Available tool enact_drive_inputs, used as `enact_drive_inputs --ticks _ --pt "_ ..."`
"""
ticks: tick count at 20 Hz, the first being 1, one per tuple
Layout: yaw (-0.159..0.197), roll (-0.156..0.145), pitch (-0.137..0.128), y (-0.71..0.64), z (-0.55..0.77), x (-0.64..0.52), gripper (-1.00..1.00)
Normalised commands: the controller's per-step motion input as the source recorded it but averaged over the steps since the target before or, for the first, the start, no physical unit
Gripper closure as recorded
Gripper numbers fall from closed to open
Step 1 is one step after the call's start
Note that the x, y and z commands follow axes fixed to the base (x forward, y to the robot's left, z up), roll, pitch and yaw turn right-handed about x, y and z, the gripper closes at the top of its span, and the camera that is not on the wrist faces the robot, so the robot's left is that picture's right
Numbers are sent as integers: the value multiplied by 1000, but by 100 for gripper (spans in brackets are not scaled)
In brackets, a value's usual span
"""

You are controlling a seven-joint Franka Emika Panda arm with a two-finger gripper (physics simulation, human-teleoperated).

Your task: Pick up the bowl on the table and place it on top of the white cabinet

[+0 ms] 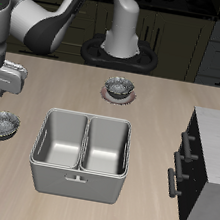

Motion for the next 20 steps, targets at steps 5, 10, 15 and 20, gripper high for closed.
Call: enact_drive_inputs --ticks 5,10,15,20 --pt "-11 9 10 63 -164 -61 -100" --pt "9 7 6 30 -86 34 -100" --pt "-6 -4 18 3 -149 37 -100" --pt "-4 0 31 0 -265 7 -100"
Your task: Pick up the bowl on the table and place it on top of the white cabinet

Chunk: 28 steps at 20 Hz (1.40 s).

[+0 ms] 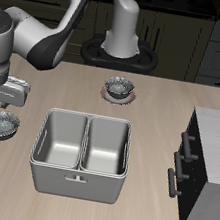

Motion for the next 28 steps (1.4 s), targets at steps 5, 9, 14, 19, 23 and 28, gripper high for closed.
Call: enact_drive_inputs --ticks 5,9,14,19,23,28 --pt "8 6 33 47 -335 -10 -100" --pt "-12 -11 15 -53 -225 27 -100" --pt "12 -4 37 -31 -305 13 -100" --pt "-5 -3 40 -1 -256 19 -100" --pt "4 -22 47 -84 -192 8 -100" --pt "-13 -2 32 -63 -111 -34 -100"
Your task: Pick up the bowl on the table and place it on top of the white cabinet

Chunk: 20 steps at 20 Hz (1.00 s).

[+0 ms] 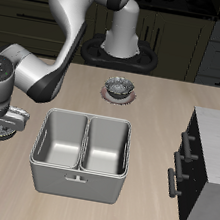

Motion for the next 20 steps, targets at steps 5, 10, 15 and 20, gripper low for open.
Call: enact_drive_inputs --ticks 5,10,15,20 --pt "4 -4 51 -75 -240 -56 -100" --pt "3 10 19 7 -110 -104 -100" --pt "-6 17 34 28 -115 -70 -100" --pt "-5 -10 27 -29 -9 -28 100"
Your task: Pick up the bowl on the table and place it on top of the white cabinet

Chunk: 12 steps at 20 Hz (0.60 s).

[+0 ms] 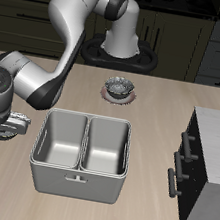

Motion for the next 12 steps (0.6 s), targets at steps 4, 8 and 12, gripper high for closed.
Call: enact_drive_inputs --ticks 4,8,12 --pt "-3 5 6 7 65 -2 100" --pt "-16 11 -4 20 70 18 100" --pt "-7 14 -21 52 128 -15 100"
